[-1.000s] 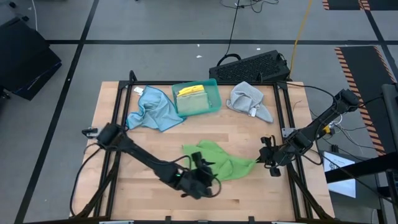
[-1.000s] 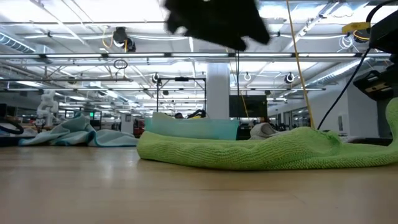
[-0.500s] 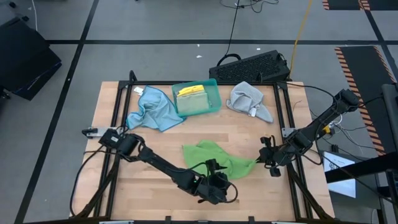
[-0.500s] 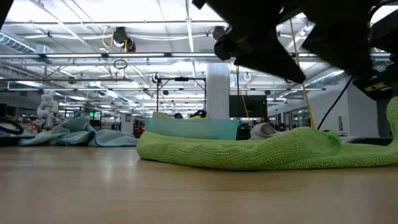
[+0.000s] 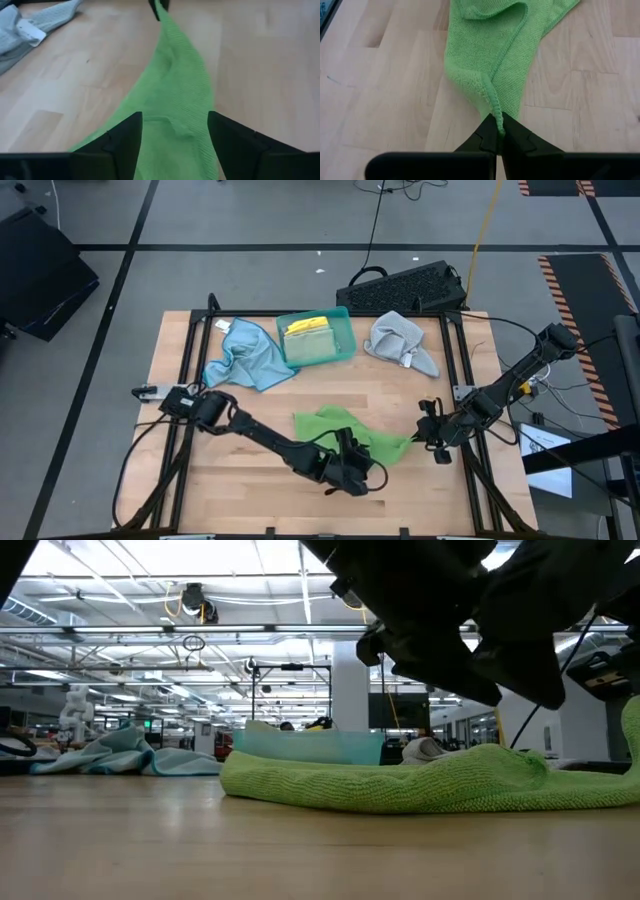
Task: Fold microfiber towels
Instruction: Fold the green microfiber cloth
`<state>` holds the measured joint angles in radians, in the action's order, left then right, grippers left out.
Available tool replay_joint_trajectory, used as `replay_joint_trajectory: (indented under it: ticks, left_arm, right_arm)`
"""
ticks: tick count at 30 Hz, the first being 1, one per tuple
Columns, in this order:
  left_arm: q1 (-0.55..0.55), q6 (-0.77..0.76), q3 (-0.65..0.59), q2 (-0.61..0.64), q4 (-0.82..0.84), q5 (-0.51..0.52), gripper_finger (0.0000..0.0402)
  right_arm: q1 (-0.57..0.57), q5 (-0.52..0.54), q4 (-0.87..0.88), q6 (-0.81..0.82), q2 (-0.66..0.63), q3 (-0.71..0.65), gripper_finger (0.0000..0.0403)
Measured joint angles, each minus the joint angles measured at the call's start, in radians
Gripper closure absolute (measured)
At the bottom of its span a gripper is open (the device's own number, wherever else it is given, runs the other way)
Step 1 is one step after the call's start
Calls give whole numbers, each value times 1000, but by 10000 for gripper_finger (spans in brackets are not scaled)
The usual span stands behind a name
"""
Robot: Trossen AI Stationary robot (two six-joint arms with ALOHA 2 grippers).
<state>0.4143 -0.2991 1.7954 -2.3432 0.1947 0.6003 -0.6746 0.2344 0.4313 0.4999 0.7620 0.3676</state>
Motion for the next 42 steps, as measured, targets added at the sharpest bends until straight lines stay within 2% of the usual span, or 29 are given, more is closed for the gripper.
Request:
replay_joint_trajectory:
  ticks: [9,20,25,30,33,38,42]
  left_arm:
    - [2,6,-1,-50,-33,10,176]
    - [-12,0,1,-90,-101,-24,176]
    - [-29,-44,0,-95,-77,-26,182]
    - [-48,-75,0,-95,-47,-49,236]
    - [-50,-70,0,-95,-48,-102,287]
    - [-48,-52,0,-94,-29,-107,381]
    - [-31,-6,-1,-45,9,-106,390]
  right_arm:
    - [0,0,-3,3,0,0,399]
    - [0,0,-1,3,0,0,399]
    - [0,0,-1,4,0,0,399]
    - [0,0,-1,4,0,0,399]
    - [0,0,-1,4,0,0,399]
    - [0,0,-1,-6,0,0,399]
    - [0,6,-2,-21,0,0,399]
